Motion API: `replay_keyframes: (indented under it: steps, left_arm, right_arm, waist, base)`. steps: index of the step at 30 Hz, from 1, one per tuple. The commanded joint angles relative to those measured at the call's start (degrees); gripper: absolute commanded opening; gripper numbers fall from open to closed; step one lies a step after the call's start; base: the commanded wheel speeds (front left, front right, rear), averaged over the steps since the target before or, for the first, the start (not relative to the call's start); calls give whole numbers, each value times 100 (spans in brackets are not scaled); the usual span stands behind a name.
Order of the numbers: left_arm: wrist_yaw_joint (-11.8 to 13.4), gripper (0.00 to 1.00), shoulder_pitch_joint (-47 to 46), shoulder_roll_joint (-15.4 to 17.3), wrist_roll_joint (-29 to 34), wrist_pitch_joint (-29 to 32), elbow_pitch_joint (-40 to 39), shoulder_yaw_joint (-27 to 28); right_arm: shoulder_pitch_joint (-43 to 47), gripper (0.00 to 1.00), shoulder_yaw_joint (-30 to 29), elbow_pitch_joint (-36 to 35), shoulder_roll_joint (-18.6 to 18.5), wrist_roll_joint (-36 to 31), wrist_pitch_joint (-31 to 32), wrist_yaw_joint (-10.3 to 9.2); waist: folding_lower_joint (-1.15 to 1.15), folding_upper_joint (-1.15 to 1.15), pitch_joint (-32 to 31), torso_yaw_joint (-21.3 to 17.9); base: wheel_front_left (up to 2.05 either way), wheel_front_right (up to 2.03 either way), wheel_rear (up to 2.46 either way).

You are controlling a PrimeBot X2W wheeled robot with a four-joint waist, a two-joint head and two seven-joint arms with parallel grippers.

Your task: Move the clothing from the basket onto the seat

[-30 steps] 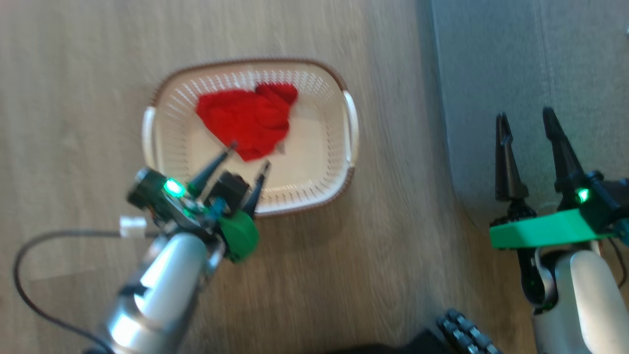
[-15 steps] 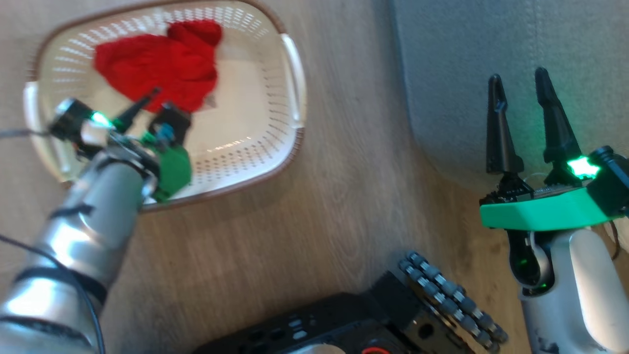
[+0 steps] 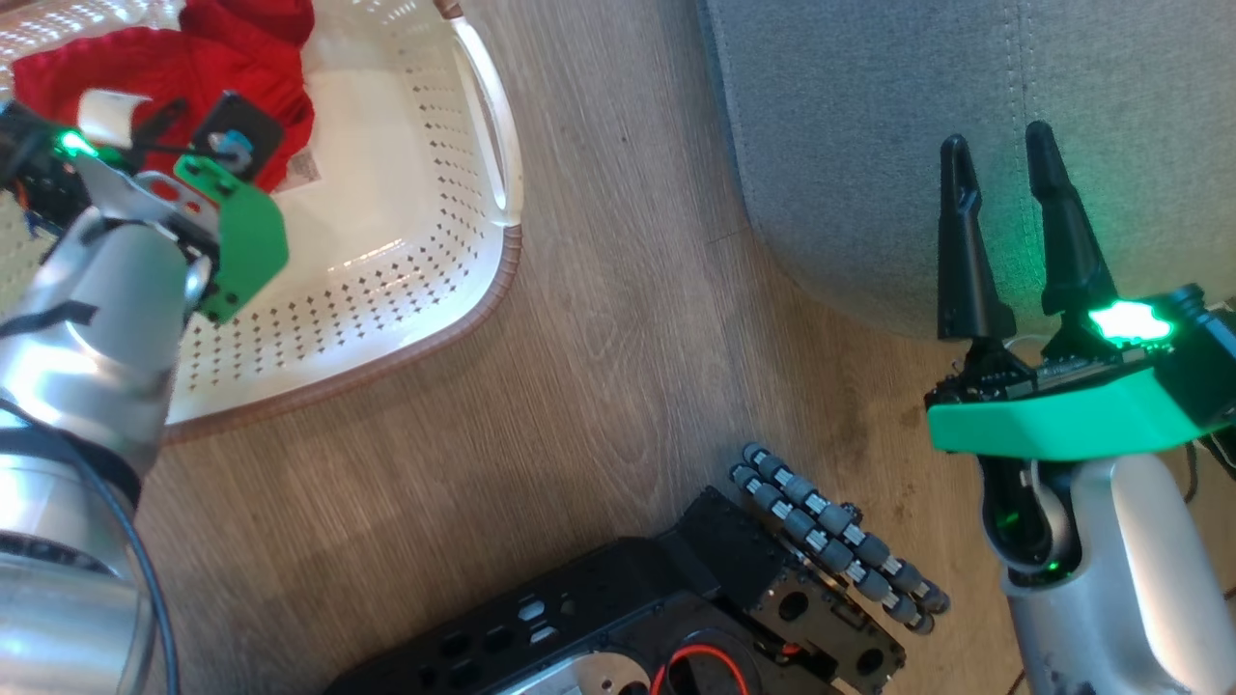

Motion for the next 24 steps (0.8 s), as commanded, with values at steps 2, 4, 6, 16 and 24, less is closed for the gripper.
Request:
replay_keyframes:
  steps: [2,4,6,16,24]
  left_arm:
    - [17,100,-105,210,2,70,-19,44]
    - [38,100,-147,238,-13,118,-5,53]
    - [104,100,-231,283,-57,210,16,84]
    - [-140,100,-427,242,-159,659,63,-9]
    - [-531,100,-385,189,-478,1182,74,27]
  right_arm:
    - [334,100,125,-181,-3,83,-37,-1]
    - [347,100,147,-193,-3,141,-37,-1]
    - [373,100,170,-225,-3,208,-37,-1]
    - [445,100,134,-343,-3,203,-37,-1]
    - [416,100,137,-366,-3,179,-37,-1]
  waist:
    - [0,0,52,-28]
    - [0,0,67,-32]
    - [0,0,97,-39]
    - [0,0,245,-13]
    - [0,0,331,59]
  base:
    - [0,0,0]
    - [0,0,0]
    - [0,0,0]
    - [0,0,0]
    - [0,0,0]
